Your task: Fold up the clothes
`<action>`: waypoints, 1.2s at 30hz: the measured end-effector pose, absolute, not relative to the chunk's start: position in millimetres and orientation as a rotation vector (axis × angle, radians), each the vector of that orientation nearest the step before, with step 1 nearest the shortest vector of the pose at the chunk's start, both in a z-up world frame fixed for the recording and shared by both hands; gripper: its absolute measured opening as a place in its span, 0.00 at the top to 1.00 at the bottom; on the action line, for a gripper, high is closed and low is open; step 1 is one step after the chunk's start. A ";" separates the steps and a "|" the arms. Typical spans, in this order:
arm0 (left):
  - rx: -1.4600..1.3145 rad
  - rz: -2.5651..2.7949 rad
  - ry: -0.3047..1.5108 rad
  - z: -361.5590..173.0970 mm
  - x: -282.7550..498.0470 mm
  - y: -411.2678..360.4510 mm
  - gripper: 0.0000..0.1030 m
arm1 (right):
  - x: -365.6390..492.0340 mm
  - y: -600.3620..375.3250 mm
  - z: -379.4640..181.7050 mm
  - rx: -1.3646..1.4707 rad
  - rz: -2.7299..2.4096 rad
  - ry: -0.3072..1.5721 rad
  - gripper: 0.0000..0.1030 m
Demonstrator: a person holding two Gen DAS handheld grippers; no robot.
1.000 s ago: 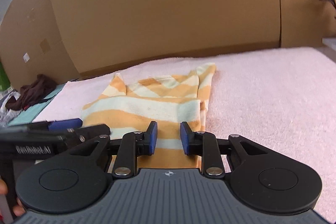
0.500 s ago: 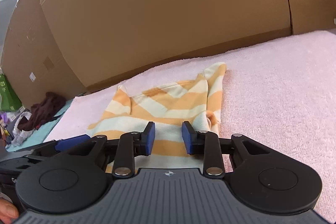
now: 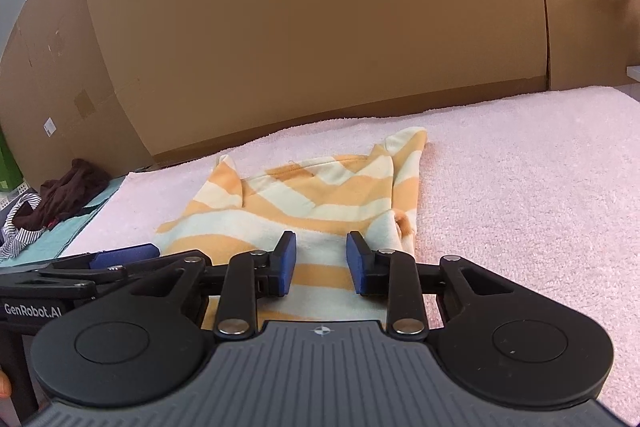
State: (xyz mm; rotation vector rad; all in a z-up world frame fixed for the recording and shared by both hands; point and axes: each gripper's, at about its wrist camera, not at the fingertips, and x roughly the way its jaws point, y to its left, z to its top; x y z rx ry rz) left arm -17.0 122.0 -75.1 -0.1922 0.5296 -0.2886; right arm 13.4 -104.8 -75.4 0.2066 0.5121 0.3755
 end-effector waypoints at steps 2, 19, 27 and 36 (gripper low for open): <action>-0.197 -0.282 0.526 -75.1 -17.6 123.1 0.01 | 12.2 -100.5 -75.3 0.179 0.359 0.507 0.74; -0.218 -0.275 0.526 -75.4 -17.9 125.7 0.02 | 14.3 -101.7 -76.1 0.197 0.354 0.509 0.78; -0.212 -0.273 0.533 -75.8 -15.6 124.8 0.01 | 15.2 -100.6 -76.2 0.187 0.351 0.509 0.78; -0.202 -0.271 0.539 -76.3 -13.8 123.6 0.01 | 15.1 -100.4 -76.4 0.189 0.351 0.509 0.78</action>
